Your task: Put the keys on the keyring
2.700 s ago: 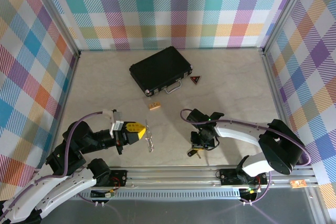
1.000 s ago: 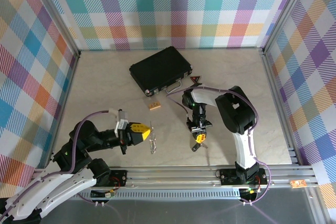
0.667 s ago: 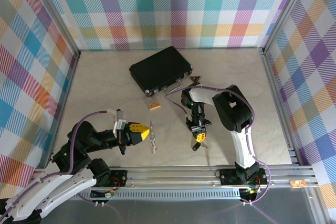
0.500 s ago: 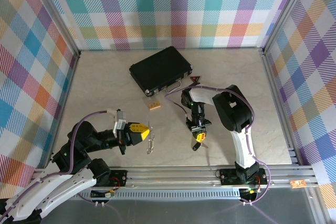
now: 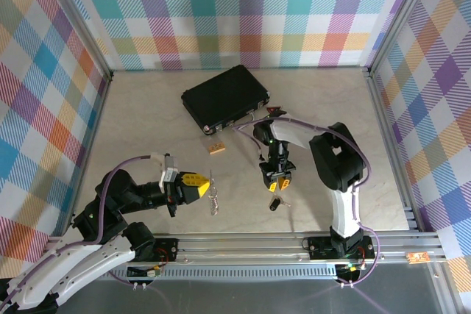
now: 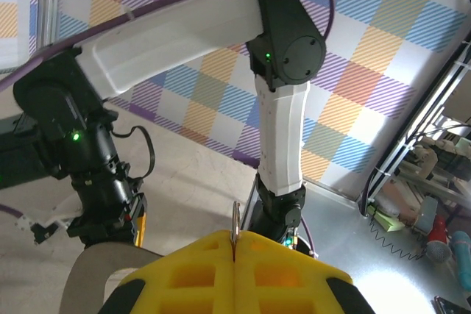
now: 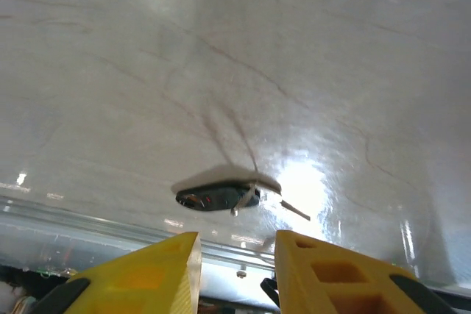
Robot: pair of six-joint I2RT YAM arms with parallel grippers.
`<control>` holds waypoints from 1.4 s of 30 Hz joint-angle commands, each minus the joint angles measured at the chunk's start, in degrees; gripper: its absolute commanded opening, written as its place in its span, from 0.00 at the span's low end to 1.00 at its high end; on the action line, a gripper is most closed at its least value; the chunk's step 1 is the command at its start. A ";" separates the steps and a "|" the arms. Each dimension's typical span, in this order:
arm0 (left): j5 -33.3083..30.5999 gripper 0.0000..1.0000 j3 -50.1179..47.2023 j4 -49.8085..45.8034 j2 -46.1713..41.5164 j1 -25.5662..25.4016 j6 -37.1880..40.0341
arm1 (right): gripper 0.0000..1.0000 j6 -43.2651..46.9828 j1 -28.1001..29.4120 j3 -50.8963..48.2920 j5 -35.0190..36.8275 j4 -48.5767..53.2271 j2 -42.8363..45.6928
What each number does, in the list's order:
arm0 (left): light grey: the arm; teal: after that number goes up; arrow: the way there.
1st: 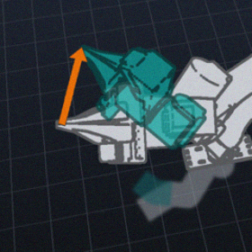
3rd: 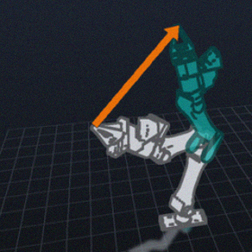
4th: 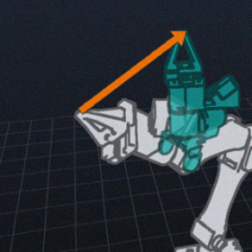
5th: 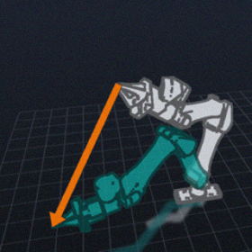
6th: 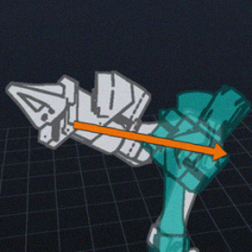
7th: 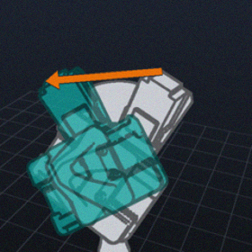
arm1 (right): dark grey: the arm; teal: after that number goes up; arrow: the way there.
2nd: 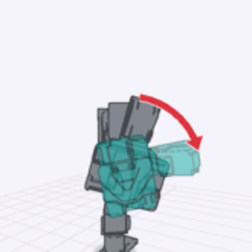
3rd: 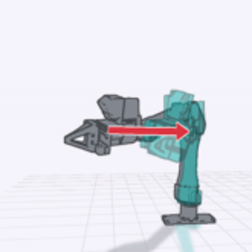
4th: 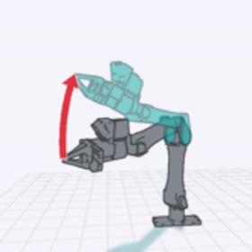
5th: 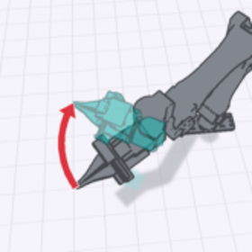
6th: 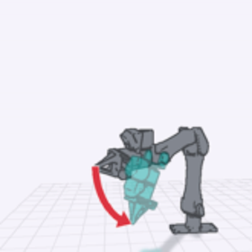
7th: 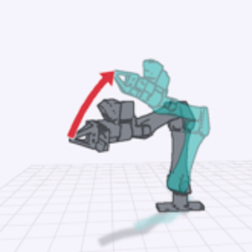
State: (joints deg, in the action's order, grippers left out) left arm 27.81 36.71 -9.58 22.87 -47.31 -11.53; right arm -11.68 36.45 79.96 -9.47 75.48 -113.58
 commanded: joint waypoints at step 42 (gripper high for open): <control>-0.81 0.00 4.77 -4.21 0.00 0.38 3.80 | 0.24 -30.21 17.25 -26.00 21.25 -27.58 20.68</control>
State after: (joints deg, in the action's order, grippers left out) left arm 27.38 39.62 -14.26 23.14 -47.31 -8.82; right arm -41.43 53.34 54.02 11.75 47.48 -92.40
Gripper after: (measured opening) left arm 0.060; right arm 0.239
